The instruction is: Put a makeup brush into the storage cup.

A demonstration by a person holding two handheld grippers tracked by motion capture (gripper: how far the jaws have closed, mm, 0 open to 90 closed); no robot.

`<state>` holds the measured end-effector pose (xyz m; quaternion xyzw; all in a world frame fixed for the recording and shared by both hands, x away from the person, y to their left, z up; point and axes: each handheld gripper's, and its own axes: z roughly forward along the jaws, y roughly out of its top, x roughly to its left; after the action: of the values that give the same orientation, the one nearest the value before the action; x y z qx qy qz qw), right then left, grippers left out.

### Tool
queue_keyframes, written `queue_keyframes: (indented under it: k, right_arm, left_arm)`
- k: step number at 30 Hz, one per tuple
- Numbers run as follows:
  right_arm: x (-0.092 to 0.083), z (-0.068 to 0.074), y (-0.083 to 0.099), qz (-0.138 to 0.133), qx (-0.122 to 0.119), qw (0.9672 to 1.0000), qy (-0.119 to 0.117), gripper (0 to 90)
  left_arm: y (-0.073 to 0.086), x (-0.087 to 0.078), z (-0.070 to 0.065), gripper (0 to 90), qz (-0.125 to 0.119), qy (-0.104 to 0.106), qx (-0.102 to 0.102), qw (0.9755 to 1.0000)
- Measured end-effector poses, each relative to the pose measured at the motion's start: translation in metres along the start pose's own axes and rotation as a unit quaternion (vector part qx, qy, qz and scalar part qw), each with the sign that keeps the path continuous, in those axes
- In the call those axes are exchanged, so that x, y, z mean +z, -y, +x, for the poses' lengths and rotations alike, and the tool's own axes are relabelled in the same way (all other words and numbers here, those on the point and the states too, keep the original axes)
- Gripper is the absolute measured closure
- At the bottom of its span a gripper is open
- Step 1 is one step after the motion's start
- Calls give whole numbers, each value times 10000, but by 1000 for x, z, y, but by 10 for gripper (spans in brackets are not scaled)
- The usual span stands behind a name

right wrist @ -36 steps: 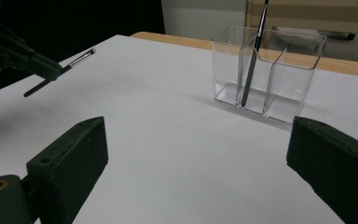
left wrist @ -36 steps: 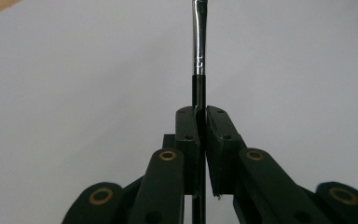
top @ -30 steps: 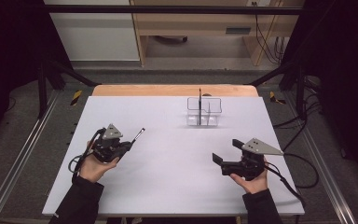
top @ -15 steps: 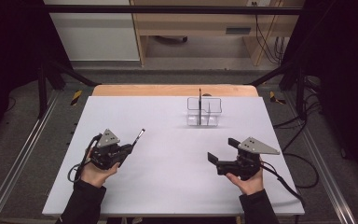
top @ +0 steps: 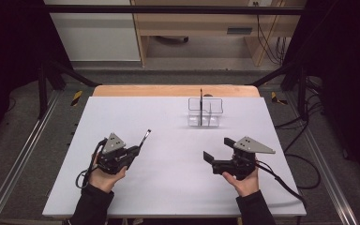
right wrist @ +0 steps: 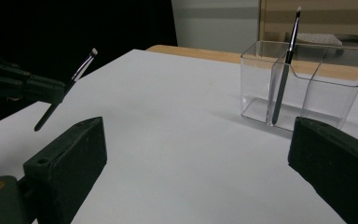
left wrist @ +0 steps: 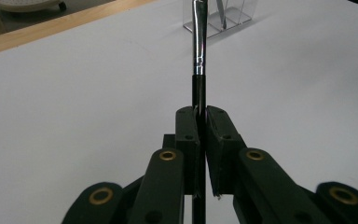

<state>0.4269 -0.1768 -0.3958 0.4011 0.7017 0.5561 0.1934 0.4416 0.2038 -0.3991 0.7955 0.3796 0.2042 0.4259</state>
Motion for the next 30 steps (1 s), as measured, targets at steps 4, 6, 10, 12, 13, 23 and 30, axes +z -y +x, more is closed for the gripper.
queue_keyframes:
  k: [4,6,10,12,13,23,30]
  right_arm:
    - [3,2,-3,-54,61,10000,-16,55]
    - [4,4,-4,-81,93,9999,-34,54]
    - [6,7,-8,-149,145,9997,-84,53]
    - [7,7,-9,-141,157,9997,-117,56]
    - [8,8,-10,-141,162,9997,-129,58]
    - [16,11,-19,-303,304,9990,-99,64]
    - [24,17,-28,-334,454,9981,-254,78]
  left_arm:
    - [-1,-1,-4,836,-83,5,-48,10000]
    - [-2,-1,-6,836,-97,25,-42,9999]
    - [-5,-2,-9,836,-203,38,-57,9998]
    - [-7,-2,-11,835,-252,42,-63,9997]
    - [-8,-2,-12,835,-293,38,-66,9995]
    - [-17,-3,-21,836,-484,44,-139,9987]
    - [-22,0,-29,836,-596,133,-161,9980]
